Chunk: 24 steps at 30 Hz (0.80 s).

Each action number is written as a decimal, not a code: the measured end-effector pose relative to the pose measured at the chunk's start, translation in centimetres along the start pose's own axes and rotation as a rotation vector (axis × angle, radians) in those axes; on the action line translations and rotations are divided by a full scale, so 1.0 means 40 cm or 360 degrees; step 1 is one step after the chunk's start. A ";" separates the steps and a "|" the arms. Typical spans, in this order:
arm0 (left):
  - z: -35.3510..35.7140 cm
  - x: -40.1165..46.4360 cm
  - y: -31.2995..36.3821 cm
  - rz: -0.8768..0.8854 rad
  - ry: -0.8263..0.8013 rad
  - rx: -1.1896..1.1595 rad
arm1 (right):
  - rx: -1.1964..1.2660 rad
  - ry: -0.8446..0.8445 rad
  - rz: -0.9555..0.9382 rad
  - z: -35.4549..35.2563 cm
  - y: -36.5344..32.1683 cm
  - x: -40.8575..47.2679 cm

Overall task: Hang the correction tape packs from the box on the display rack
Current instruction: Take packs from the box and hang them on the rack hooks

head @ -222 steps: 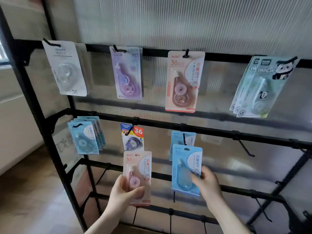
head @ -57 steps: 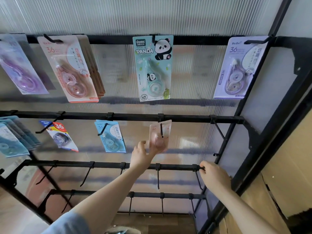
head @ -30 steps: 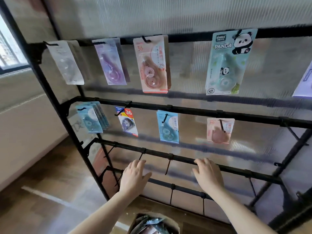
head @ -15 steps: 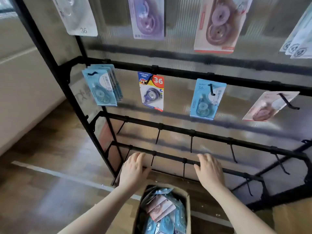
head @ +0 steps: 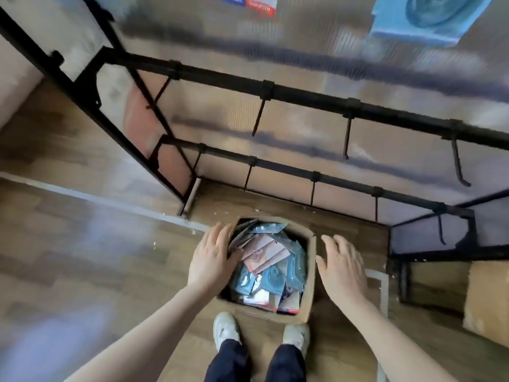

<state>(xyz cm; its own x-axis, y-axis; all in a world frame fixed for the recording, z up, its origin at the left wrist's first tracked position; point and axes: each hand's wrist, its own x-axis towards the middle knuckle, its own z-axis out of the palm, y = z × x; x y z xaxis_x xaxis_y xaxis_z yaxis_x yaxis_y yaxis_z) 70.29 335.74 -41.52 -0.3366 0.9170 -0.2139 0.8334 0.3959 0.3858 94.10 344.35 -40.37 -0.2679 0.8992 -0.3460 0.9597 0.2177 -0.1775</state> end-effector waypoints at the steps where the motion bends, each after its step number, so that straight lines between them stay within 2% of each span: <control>1: 0.041 -0.002 -0.012 -0.0032 -0.0045 0.0005 | -0.0001 -0.0021 -0.0003 0.035 0.013 0.006; 7: 0.254 -0.008 -0.091 -0.0182 -0.0292 -0.0013 | -0.0038 -0.0130 -0.0041 0.215 0.085 0.040; 24: 0.653 0.120 -0.182 -0.0056 -0.0569 0.0083 | 0.0000 -0.0208 -0.0018 0.571 0.204 0.149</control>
<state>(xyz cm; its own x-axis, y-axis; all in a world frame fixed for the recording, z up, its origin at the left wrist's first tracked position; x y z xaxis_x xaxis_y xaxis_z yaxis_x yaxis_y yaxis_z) 74.06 335.98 -68.78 -0.1984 0.8243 -0.5303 0.8483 0.4154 0.3283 98.40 342.78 -64.93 -0.2875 0.8396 -0.4610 0.9566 0.2276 -0.1820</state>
